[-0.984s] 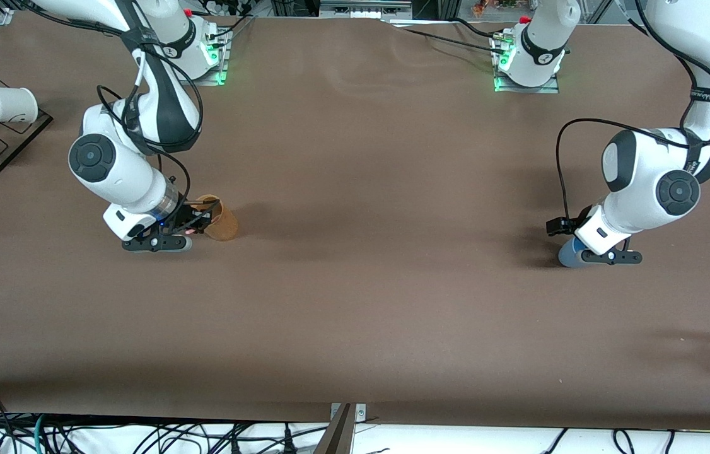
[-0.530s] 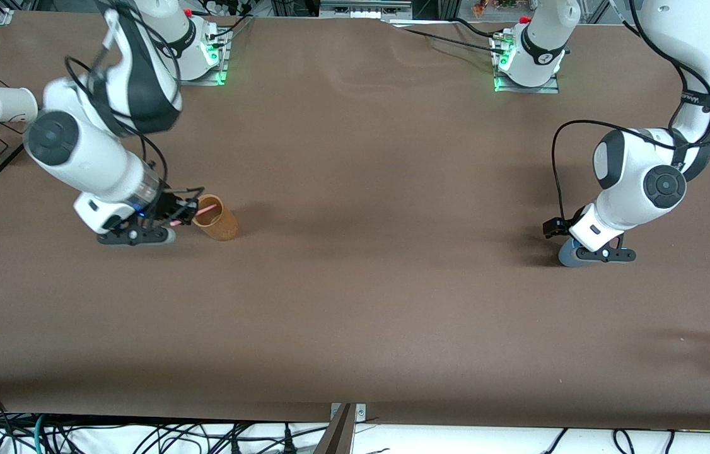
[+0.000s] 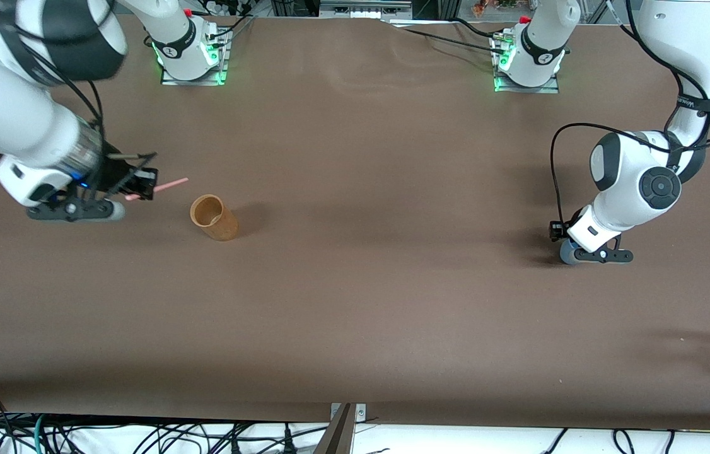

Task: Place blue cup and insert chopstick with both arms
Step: 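Pull the chopstick out with the right gripper while the left gripper grasps the cup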

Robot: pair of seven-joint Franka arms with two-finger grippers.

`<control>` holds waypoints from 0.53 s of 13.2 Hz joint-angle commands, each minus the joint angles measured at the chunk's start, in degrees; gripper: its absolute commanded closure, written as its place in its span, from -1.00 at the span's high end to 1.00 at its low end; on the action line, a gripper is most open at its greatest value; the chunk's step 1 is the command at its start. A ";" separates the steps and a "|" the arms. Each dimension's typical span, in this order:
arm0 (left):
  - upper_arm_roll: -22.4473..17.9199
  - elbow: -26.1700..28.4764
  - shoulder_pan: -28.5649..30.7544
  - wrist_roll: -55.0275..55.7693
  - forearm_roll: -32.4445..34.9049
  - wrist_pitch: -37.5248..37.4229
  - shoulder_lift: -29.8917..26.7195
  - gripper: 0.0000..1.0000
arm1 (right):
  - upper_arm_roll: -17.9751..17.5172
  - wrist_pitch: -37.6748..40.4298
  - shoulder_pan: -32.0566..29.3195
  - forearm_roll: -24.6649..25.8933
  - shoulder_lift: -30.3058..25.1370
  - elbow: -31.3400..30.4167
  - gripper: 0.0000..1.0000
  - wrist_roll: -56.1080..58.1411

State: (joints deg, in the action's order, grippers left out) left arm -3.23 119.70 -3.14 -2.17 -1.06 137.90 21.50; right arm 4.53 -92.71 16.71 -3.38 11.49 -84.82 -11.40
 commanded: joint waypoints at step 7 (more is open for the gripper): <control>-0.37 -0.52 0.41 -0.99 1.23 0.00 -0.67 -1.00 | 1.53 3.68 -0.01 0.04 -0.76 1.85 -1.00 0.06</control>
State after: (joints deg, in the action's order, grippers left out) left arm -3.74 119.36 -2.95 -2.61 -0.92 137.93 21.22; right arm 5.97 -89.80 16.66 -3.37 11.06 -83.80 -11.40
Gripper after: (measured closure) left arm 0.930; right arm 0.912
